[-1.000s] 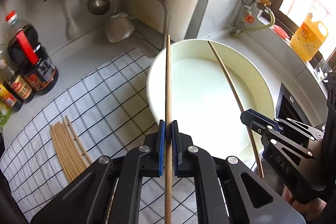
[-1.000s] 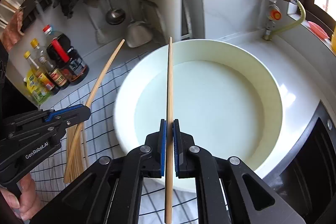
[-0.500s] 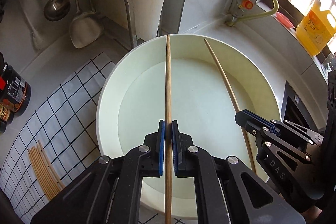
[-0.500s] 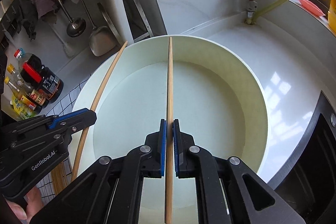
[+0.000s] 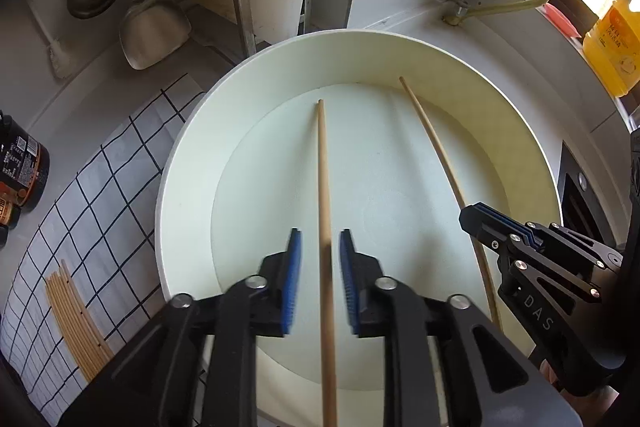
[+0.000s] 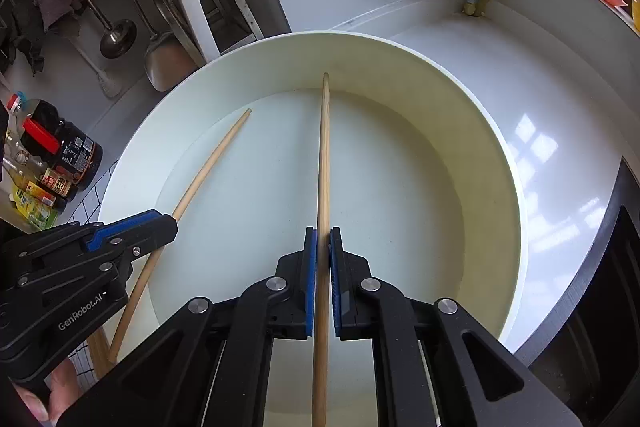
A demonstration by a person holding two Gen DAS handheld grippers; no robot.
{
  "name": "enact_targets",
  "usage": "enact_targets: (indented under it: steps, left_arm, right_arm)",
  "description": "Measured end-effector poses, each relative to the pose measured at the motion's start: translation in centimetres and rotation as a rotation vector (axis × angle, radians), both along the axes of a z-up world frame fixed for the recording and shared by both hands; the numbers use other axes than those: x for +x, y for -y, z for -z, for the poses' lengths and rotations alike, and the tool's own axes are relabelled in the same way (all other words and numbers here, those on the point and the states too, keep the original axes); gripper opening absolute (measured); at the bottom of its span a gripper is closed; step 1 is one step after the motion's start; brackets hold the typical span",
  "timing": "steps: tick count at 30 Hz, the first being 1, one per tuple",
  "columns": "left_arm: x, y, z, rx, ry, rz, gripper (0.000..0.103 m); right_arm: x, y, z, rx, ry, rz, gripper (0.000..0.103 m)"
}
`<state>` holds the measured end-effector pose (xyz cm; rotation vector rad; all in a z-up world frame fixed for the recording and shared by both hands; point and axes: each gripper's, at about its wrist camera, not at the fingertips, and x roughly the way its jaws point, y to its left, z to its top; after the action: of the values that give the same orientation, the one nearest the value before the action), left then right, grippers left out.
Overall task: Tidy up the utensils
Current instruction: 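Open the left tool to drop its chopstick in the basin while the right tool opens too, then move the left tool back to the chopstick row while the right tool follows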
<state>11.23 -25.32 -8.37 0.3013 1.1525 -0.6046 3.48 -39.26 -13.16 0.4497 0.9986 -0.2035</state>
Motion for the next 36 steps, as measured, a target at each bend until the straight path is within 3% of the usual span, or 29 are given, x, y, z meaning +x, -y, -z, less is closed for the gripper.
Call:
enact_targets:
  steps: [1, 3, 15, 20, 32, 36]
  left_arm:
    - [0.1, -0.2, -0.2, 0.001, 0.005, -0.011, 0.061]
    - [0.1, -1.0, -0.8, -0.017, 0.029, -0.035, 0.070]
    - [-1.1, -5.3, -3.0, -0.039, 0.051, -0.131, 0.071]
    - [-2.7, -7.4, -3.6, -0.048, 0.050, -0.143, 0.071]
    - [-6.0, -16.7, -4.7, -0.025, 0.099, -0.255, 0.076]
    - [-6.5, -20.9, -4.4, -0.003, 0.105, -0.316, 0.078]
  right_arm:
    - [-0.1, 0.1, -0.1, -0.004, 0.005, 0.005, 0.017]
    - [-0.3, 0.0, -0.5, -0.016, 0.014, 0.005, 0.017]
    - [-2.0, -1.7, -2.2, -0.027, 0.037, -0.027, 0.017]
    - [-2.9, -3.5, -3.1, -0.032, 0.054, -0.052, 0.023]
    - [-4.4, -11.8, -3.5, -0.026, 0.047, -0.207, 0.024]
    - [-4.5, -15.6, -3.9, -0.039, 0.062, -0.282, 0.034]
